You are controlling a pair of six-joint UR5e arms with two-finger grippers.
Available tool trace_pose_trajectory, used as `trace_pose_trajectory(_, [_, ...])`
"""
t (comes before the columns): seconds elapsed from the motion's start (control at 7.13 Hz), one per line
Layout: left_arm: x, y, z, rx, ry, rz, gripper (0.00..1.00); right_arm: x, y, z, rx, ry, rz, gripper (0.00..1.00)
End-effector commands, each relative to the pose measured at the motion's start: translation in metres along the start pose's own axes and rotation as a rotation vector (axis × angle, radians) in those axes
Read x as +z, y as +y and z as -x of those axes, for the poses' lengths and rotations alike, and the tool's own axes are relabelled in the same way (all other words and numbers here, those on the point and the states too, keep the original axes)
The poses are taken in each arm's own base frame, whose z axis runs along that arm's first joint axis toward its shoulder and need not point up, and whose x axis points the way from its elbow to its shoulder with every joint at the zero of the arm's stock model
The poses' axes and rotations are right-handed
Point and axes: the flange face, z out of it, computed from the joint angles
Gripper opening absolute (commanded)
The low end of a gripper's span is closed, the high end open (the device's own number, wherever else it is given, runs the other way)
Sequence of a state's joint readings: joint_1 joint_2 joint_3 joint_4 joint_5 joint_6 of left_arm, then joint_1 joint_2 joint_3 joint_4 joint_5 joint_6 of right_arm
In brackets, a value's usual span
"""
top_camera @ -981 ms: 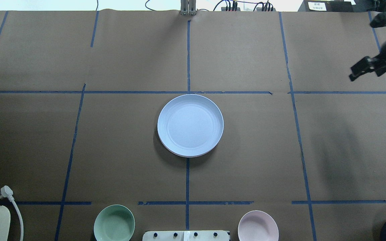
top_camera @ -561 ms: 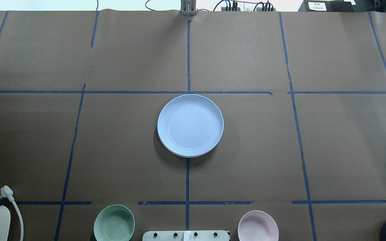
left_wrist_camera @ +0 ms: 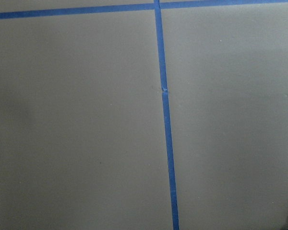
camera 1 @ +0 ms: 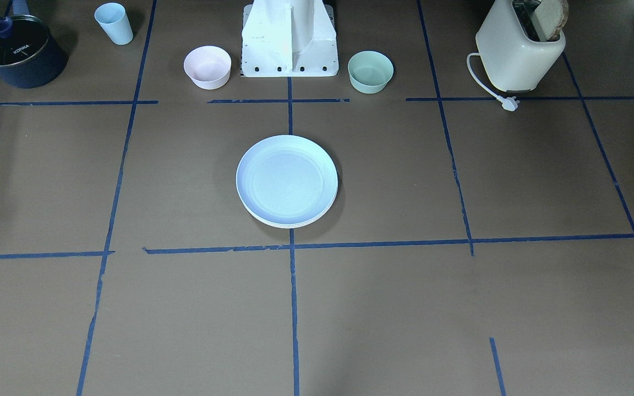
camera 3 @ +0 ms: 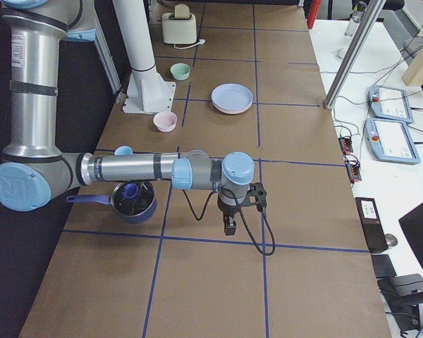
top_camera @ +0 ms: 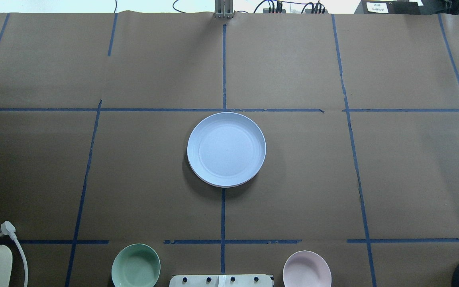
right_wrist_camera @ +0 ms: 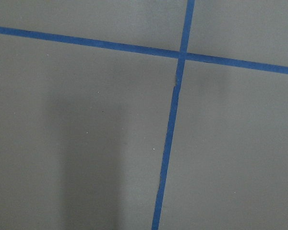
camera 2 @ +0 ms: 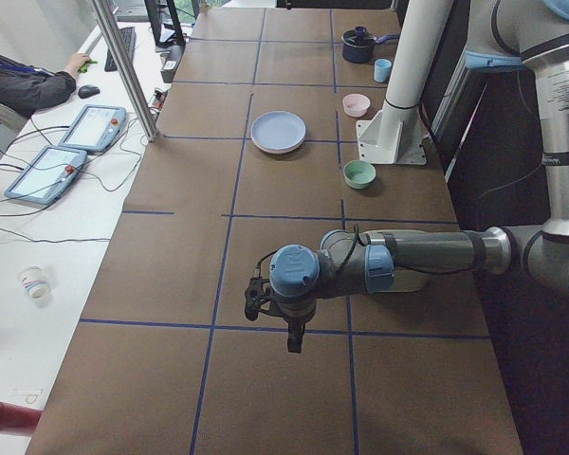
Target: Stack three plates with pink and blue
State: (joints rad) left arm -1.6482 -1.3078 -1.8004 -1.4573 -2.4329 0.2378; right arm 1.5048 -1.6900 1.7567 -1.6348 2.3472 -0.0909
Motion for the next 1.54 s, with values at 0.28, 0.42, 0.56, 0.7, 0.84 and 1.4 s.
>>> trace_pose_trajectory(0.28, [0.0039, 0.0097, 0.0019, -0.009, 0.002, 0.009, 1.0, 0.0058, 0.0132, -0.0043, -0.02, 0.0, -0.03, 1.0])
trace_pose_trajectory(0.42, [0.0028, 0.0083, 0.0002, -0.002, 0.0, 0.006, 1.0, 0.0043, 0.0122, -0.0029, -0.021, 0.0, -0.033, 1.0])
trace_pose_trajectory(0.56, [0.0023, 0.0072, -0.0011, 0.001, 0.001, 0.005, 1.0, 0.0029, 0.0099, -0.0017, -0.025, 0.0, -0.036, 1.0])
trace_pose_trajectory(0.7, [0.0013, 0.0059, -0.0027, 0.006, -0.001, 0.004, 1.0, 0.0024, 0.0092, -0.0013, -0.026, 0.0, -0.038, 1.0])
trace_pose_trajectory(0.84, [0.0017, 0.0057, -0.0031, 0.007, -0.001, 0.005, 1.0, 0.0024, 0.0092, -0.0013, -0.026, 0.0, -0.038, 1.0])
trace_pose_trajectory(1.4, [0.0054, 0.0078, -0.0008, 0.01, -0.042, 0.026, 1.0, 0.0023, 0.009, -0.001, -0.027, -0.001, -0.039, 1.0])
